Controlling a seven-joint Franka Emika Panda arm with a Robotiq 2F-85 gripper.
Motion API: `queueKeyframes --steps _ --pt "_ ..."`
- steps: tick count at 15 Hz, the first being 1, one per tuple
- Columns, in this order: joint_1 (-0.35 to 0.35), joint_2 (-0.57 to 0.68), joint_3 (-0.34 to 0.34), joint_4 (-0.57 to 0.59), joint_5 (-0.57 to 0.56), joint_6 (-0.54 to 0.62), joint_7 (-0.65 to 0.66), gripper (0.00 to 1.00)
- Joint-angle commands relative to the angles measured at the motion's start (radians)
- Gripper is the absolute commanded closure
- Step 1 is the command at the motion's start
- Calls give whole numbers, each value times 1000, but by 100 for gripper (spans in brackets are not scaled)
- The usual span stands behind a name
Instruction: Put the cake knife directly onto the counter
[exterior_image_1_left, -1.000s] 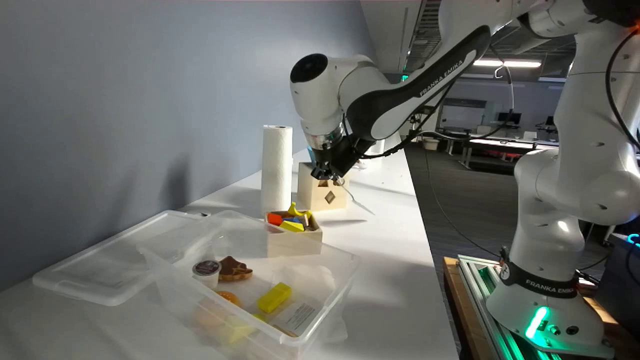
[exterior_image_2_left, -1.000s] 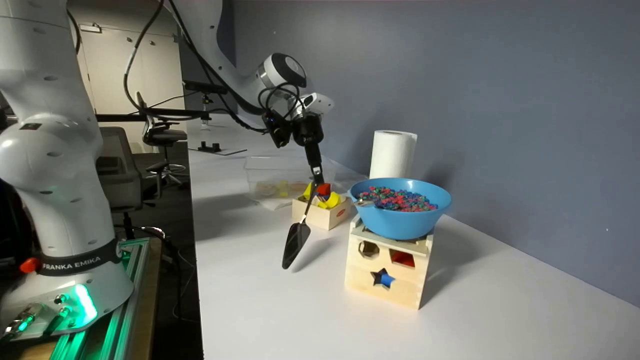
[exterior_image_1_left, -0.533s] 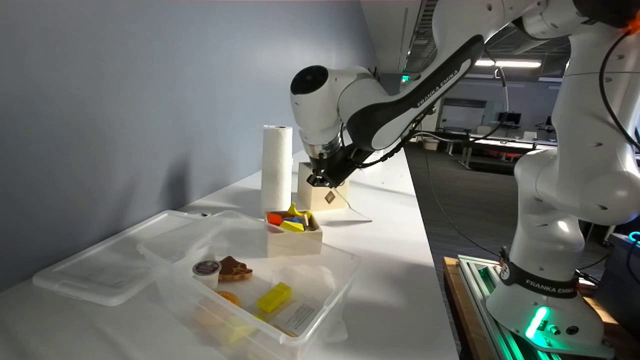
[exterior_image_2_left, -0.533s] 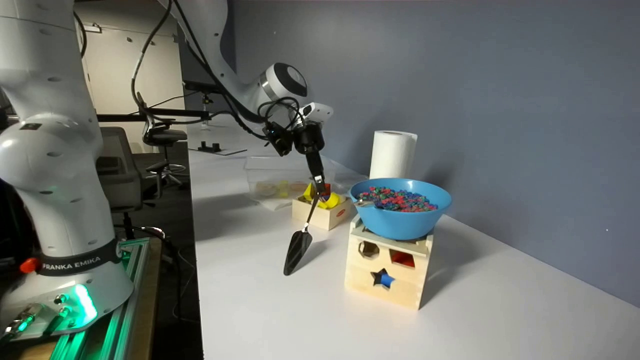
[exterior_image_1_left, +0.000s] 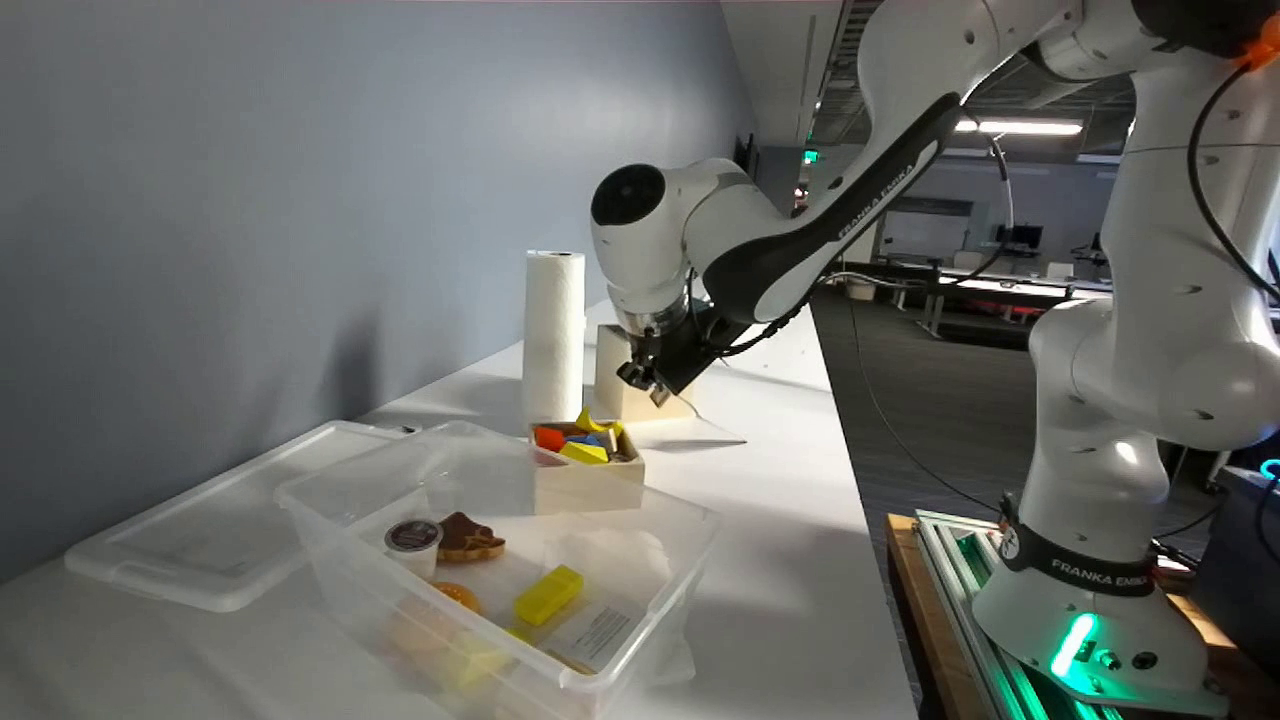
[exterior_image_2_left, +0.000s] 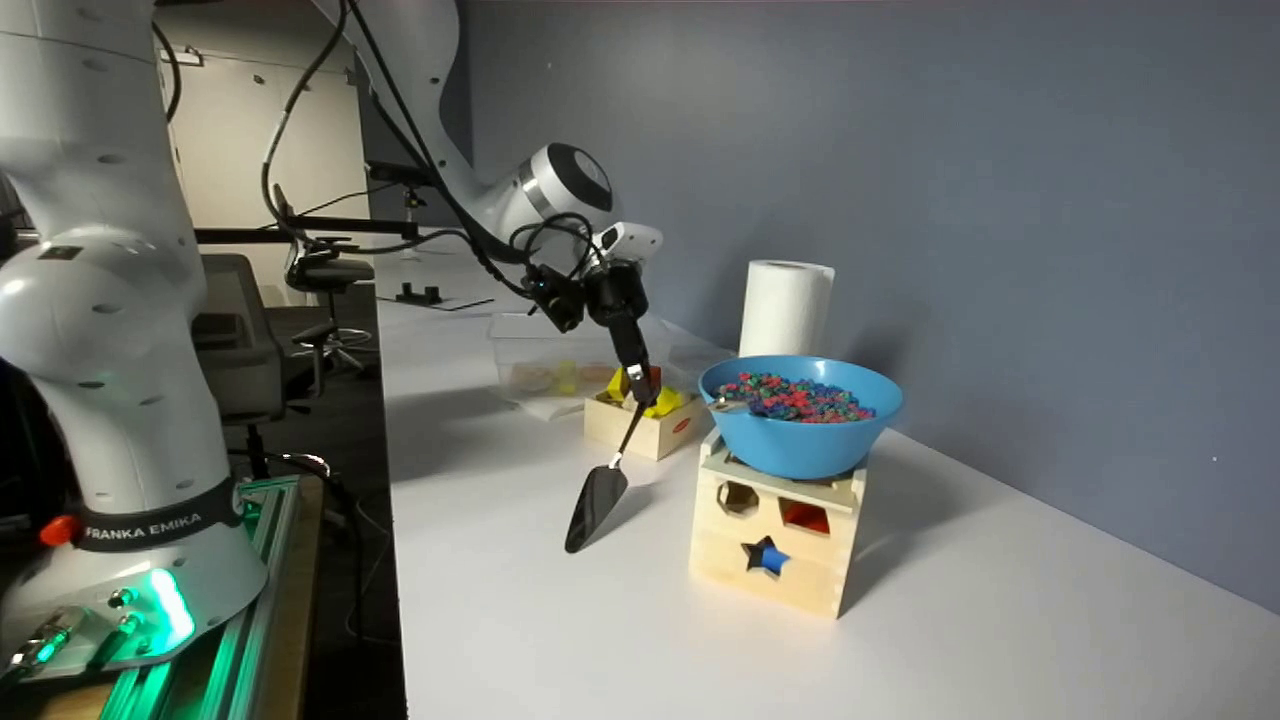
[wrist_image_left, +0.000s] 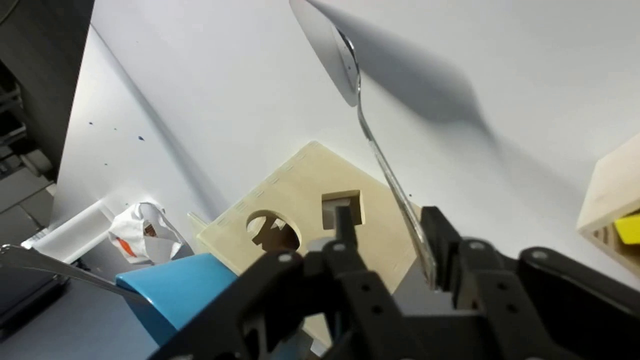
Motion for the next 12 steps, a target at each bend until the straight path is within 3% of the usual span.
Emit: queueKeyframes --steps 1,7,12 --pt "-7 22 -12 -30 -34 37 56 31" --pt "-9 26 -24 -47 -39 34 57 3" --pt "-20 37 -34 -68 -45 40 59 0"
